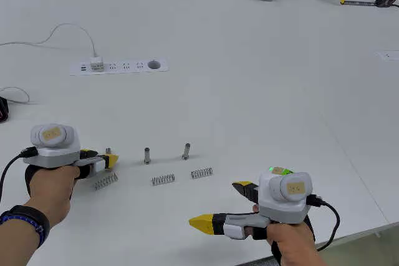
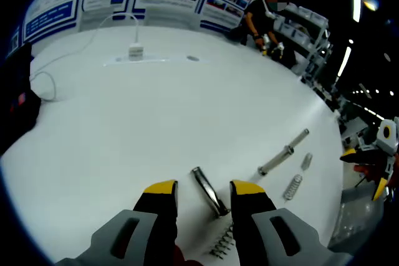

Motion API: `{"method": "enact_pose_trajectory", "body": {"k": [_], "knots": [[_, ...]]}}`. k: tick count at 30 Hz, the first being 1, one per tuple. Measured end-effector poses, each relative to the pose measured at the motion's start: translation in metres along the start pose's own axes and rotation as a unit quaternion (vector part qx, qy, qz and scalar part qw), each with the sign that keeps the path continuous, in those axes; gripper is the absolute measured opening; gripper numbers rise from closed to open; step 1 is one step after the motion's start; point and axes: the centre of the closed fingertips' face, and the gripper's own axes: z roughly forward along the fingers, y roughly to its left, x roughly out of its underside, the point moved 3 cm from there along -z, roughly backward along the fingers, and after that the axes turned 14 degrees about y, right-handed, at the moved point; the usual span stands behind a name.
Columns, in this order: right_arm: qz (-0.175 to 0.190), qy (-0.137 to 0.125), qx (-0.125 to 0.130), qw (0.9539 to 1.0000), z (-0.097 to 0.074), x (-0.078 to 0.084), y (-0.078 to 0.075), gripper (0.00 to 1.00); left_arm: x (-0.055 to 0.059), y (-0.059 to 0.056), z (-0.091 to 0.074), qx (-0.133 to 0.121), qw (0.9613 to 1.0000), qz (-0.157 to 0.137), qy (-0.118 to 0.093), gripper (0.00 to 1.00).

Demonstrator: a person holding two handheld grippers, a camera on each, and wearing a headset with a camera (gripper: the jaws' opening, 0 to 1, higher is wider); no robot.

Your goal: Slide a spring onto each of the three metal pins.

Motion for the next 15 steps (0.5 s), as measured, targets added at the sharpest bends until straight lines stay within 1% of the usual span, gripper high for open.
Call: {"method": "enact_pose_trajectory", "body": {"k": [1,3,5,6,8,9,13,15], "knots": [[0.001,0.000,0.000,1.0000,-0.0001,0.0002,-0.0002,0.93,0.0010,-0.0004,0.0005,0.000,1.0000,-0.001,0.003,0.32],[0.003,-0.001,-0.001,1.0000,-0.0004,0.0004,-0.0002,0.93,-0.0008,0.0004,0.0016,-0.004,1.0000,0.001,0.001,0.29],[0.004,-0.001,0.000,1.0000,-0.0002,0.0012,-0.0001,0.93,-0.0017,0.0012,0.0020,-0.011,0.9999,0.010,0.002,0.27],[0.004,0.000,-0.001,1.0000,0.0004,0.0020,0.0001,0.93,-0.0018,0.0029,0.0021,-0.025,0.9990,0.036,0.008,0.25],[0.008,-0.002,-0.007,0.9999,0.0013,0.0021,0.0017,0.93,-0.0009,0.0041,0.0020,-0.043,0.9969,0.064,0.018,0.22],[0.011,-0.004,-0.010,0.9999,0.0017,0.0019,0.0024,0.93,-0.0003,0.0002,0.0025,-0.034,0.9975,0.059,0.018,0.22],[0.010,-0.002,-0.011,0.9999,0.0036,0.0025,0.0039,0.93,0.0011,0.0051,0.0002,-0.054,0.9954,0.075,0.025,0.14],[0.008,-0.001,-0.011,0.9999,0.0041,0.0028,0.0049,0.93,0.0022,0.0059,-0.0008,-0.053,0.9955,0.074,0.027,0.11]]}}
